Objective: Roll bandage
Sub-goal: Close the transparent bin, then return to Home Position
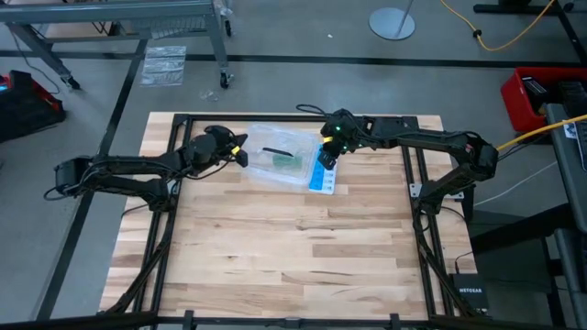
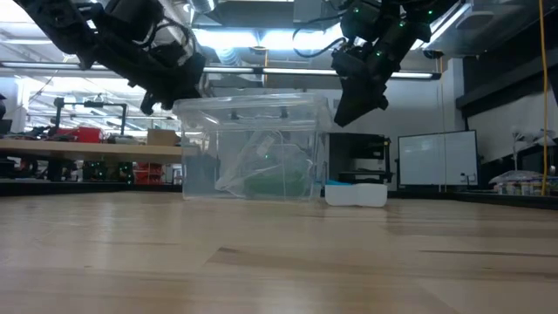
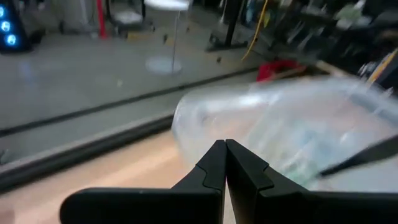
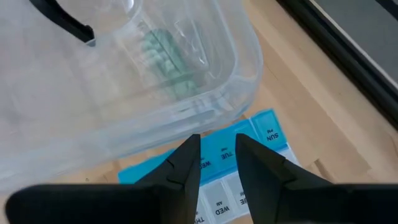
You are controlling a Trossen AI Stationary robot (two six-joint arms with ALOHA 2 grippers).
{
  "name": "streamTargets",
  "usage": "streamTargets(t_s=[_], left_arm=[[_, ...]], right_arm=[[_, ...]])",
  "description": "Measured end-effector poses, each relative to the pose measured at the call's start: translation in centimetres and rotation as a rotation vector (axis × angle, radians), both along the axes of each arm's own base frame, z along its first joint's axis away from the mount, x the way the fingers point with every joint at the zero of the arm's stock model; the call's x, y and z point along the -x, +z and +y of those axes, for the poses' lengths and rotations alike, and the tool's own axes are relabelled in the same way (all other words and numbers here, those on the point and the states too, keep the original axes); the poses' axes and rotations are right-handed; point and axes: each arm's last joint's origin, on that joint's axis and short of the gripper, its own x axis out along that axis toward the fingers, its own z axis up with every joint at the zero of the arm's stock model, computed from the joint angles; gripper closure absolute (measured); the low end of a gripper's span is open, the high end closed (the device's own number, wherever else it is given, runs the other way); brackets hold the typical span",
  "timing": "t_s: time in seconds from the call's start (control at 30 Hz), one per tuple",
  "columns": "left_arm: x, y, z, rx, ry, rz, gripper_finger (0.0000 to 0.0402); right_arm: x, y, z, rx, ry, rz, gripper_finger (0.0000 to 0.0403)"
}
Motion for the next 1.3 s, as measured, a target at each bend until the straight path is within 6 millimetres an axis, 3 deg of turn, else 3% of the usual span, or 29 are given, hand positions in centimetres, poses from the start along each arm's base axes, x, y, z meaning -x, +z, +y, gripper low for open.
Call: streamTargets(t_s=[0.17, 0.3, 0.57, 0.8, 1.07, 1.3], left_arm=[[-0.2, 1.9, 0.1, -0.131, -0.018, -0.12, 0.0399], [0.4, 3.9, -0.2, -0.226, -0.018, -0.224, 0.0399], [4.2, 7.0, -2.5, -0.341, -0.074, -0.244, 0.0399], [8.4, 6.4, -5.3, -0.256, -0.257, -0.153, 0.0399], [11.5, 5.0, -6.8, -0.13, -0.378, -0.131, 0.0399], [11.6, 3.3, -7.4, -0.099, -0.455, -0.05, 0.0399]], right_arm=[[0.4, 0.5, -0.2, 0.033, 0.01, -0.003, 0.0297], [1.5, 2.2, -0.4, 0.064, -0.019, -0.04, 0.0297], [5.9, 7.6, 1.7, 0.132, -0.02, -0.12, 0.0297], [9.3, 10.0, 3.5, 0.117, -0.048, -0.204, 0.0297], [10.4, 8.3, 6.6, 0.078, 0.033, -0.298, 0.0297], [11.2, 4.8, 8.9, 0.051, 0.118, -0.365, 0.0297]])
